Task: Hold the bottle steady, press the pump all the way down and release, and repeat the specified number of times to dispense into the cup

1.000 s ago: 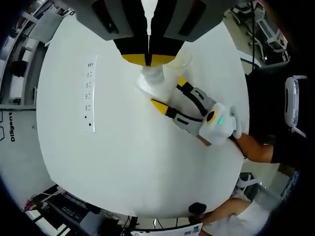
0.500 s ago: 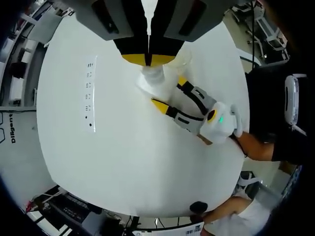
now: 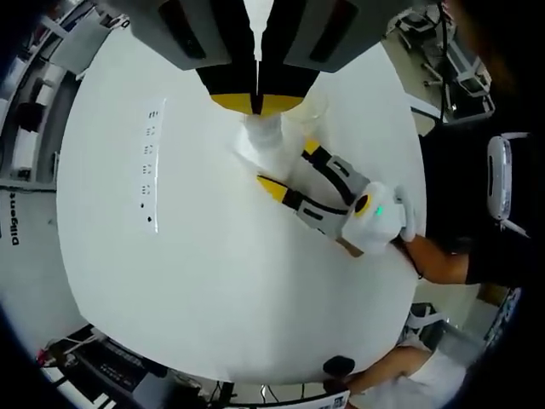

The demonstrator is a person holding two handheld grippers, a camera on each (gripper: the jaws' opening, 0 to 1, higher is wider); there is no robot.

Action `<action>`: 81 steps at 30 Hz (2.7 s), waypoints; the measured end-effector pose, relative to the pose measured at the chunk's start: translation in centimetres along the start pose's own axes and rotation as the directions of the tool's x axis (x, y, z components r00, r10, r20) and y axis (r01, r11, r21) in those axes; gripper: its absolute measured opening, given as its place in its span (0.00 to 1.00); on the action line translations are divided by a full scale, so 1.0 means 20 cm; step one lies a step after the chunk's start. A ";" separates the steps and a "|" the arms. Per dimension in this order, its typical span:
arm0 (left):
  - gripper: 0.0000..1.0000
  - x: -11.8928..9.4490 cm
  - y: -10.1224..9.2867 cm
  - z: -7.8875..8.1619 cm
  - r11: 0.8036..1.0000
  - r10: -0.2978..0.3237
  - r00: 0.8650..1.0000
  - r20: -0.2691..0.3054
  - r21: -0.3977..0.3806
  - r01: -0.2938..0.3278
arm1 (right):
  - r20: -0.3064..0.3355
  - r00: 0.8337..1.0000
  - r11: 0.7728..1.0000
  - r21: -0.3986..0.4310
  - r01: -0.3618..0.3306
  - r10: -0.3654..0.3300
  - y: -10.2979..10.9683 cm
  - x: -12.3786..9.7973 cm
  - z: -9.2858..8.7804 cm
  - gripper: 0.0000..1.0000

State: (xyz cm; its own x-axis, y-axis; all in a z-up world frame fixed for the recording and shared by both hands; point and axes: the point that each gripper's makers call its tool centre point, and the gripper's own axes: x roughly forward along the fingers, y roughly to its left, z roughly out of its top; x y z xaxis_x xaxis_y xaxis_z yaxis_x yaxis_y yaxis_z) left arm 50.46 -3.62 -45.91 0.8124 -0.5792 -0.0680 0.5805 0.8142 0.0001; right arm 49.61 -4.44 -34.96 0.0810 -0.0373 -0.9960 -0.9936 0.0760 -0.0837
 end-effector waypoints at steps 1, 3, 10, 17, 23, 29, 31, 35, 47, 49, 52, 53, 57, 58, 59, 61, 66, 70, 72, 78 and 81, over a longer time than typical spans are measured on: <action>0.40 0.00 0.00 0.00 1.000 -0.001 1.000 0.001 0.000 0.001 | 0.001 1.000 1.000 -0.025 0.002 -0.002 0.00 0.00 0.00 0.00; 0.40 0.01 0.01 0.00 1.000 -0.002 1.000 0.002 0.000 0.002 | 0.011 1.000 0.999 -0.032 0.005 -0.004 0.02 -0.01 -0.01 0.00; 0.40 0.02 0.02 0.00 1.000 -0.002 1.000 0.003 0.003 0.002 | 0.047 0.998 0.998 -0.042 0.035 -0.033 0.01 -0.01 -0.01 0.00; 0.40 0.01 0.01 0.01 1.000 -0.004 1.000 0.002 0.006 0.004 | 0.088 0.995 0.998 -0.034 0.047 -0.043 -0.01 -0.05 -0.01 0.00; 0.40 0.00 0.01 0.01 1.000 -0.004 1.000 0.000 0.009 0.004 | 0.116 0.992 0.997 -0.058 0.058 -0.051 0.00 -0.07 0.00 0.00; 0.40 0.01 0.01 0.01 1.000 -0.007 1.000 -0.003 0.009 0.007 | 0.095 0.994 0.991 -0.113 0.072 -0.062 0.01 -0.08 0.01 0.00; 0.40 0.01 0.01 0.01 1.000 -0.007 1.000 -0.002 0.008 0.007 | 0.079 0.995 0.990 -0.119 0.076 -0.067 0.01 -0.08 0.01 0.00; 0.40 0.00 0.01 0.01 1.000 -0.007 1.000 -0.004 0.012 0.007 | 0.062 0.996 0.988 -0.141 0.067 -0.059 0.01 -0.08 0.01 0.00; 0.40 -0.03 -0.02 0.00 1.000 -0.005 1.000 -0.006 0.012 0.006 | 0.041 0.998 0.987 -0.153 0.056 -0.050 0.00 -0.08 -0.01 0.00; 0.40 -0.04 -0.03 0.00 1.000 -0.006 1.000 -0.006 0.012 0.006 | 0.037 0.998 0.985 -0.161 0.054 -0.049 0.01 -0.07 -0.01 0.00; 0.40 -0.05 -0.03 0.00 1.000 -0.007 1.000 -0.006 0.008 0.007 | 0.030 0.998 0.984 -0.171 0.055 -0.050 0.00 -0.07 0.00 0.00; 0.40 -0.05 -0.03 0.00 1.000 -0.008 1.000 -0.006 0.007 0.008 | 0.028 0.998 0.984 -0.172 0.053 -0.049 0.00 -0.07 0.00 0.00; 0.40 -0.06 -0.04 -0.01 1.000 -0.015 1.000 -0.001 -0.003 0.015 | 0.029 0.998 0.982 -0.179 0.054 -0.049 0.00 -0.07 0.00 0.00; 0.40 -0.07 -0.04 -0.01 1.000 -0.016 1.000 0.000 -0.004 0.016 | 0.030 0.998 0.982 -0.179 0.053 -0.049 0.00 -0.07 0.00 0.00; 0.40 -0.07 -0.04 -0.01 1.000 -0.018 1.000 -0.001 -0.003 0.018 | 0.031 0.998 0.982 -0.180 0.051 -0.047 0.00 -0.07 0.00 0.00; 0.40 -0.06 -0.04 -0.01 1.000 -0.020 1.000 -0.002 -0.005 0.020 | 0.031 0.999 0.984 -0.174 0.048 -0.043 0.00 -0.07 0.00 0.00; 0.40 -0.06 -0.04 -0.01 0.999 -0.032 0.999 0.002 -0.012 0.032 | 0.024 0.999 0.995 -0.097 0.034 -0.032 0.00 -0.07 -0.01 0.00; 0.40 -0.05 -0.03 -0.01 0.999 -0.034 0.999 0.002 -0.013 0.034 | -0.010 0.999 0.991 -0.128 0.033 -0.034 0.00 -0.06 -0.02 0.00; 0.40 -0.05 -0.03 -0.01 0.999 -0.034 0.999 0.001 -0.014 0.034 | -0.020 0.999 0.994 -0.107 0.029 -0.031 0.00 -0.06 -0.01 0.00; 0.40 -0.03 -0.02 -0.01 0.999 -0.036 0.999 -0.002 -0.015 0.036 | -0.056 0.998 0.999 -0.055 0.000 -0.003 -0.01 -0.05 -0.01 0.00; 0.40 -0.02 -0.01 -0.01 0.999 -0.037 0.999 -0.002 -0.017 0.037 | -0.060 0.998 0.999 -0.040 -0.006 0.004 0.00 -0.05 -0.01 0.00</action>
State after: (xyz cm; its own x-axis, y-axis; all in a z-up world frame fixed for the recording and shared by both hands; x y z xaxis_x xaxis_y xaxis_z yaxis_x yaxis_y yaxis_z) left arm 50.05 -3.56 -46.17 0.7902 -0.6088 -0.0703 0.6091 0.7929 -0.0195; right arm 49.61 -4.65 -34.01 0.0721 -0.0970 -0.9927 -0.9964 0.0366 -0.0759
